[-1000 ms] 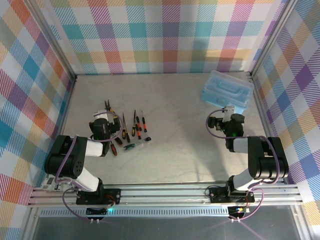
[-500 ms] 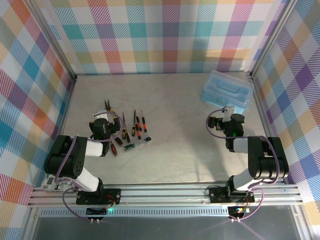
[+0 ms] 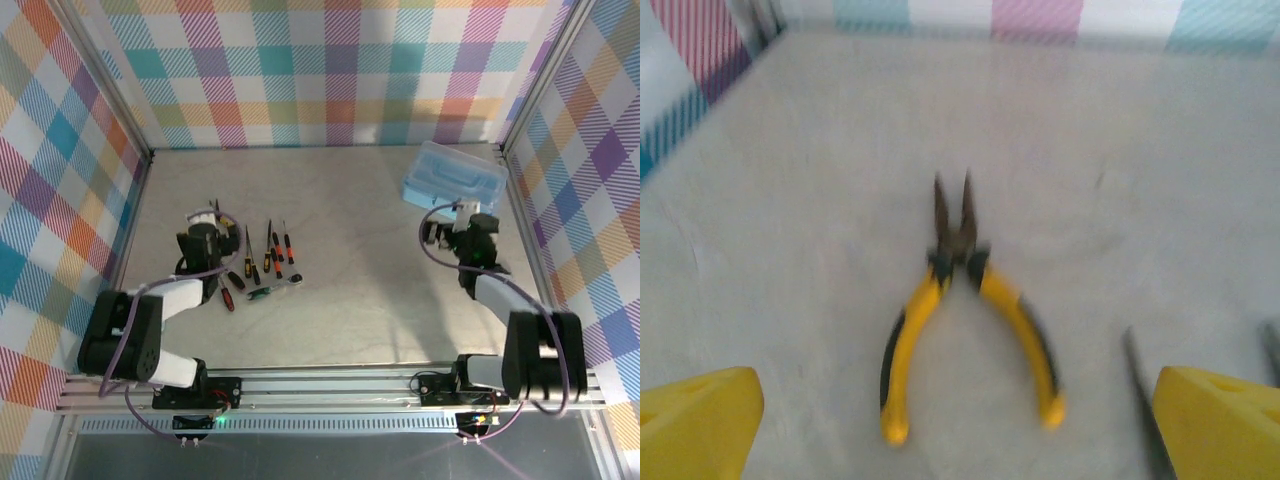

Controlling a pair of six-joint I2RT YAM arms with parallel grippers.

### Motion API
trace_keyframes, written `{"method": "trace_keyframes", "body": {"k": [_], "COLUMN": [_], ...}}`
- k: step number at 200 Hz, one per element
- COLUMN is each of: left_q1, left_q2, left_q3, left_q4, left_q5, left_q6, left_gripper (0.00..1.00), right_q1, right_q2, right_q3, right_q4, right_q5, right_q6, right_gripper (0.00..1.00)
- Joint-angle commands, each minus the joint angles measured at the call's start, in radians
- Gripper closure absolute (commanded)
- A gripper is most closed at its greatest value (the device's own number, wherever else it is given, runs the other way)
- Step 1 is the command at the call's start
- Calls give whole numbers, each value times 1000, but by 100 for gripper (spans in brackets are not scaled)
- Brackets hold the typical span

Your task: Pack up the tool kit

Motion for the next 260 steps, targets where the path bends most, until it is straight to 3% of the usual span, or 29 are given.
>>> {"method": "trace_keyframes", "body": {"k": [1,39,103,162,206,260], "left_q1": [-8,-25,-89,-100,-108,-118], "left_q2": [-111,-41,-53,-45,-16,-5], "left_q3": [170,425,423,415,434,443], "left_q4": [-294,-602,-642,-649,-655,-661], "left_q5": [18,139,174,188,207,214], "left_q6": [-40,-120,-153,-151,-151,-152], "left_gripper": [0,0,0,0,1,0], "right_q1": [-24,-122,-153,-159,-166,-164], "right_q2": [-46,272,503,527,574,572], "right_q3": [176,536,701,694,773,743], "right_q4": [-254,-519,-509,-513,-666,-754], "right_q5": [91,32,37,113,222,130], "right_q6": [-22,68,99,73,90,79], "right_gripper": [1,1,1,1,1,1]}}
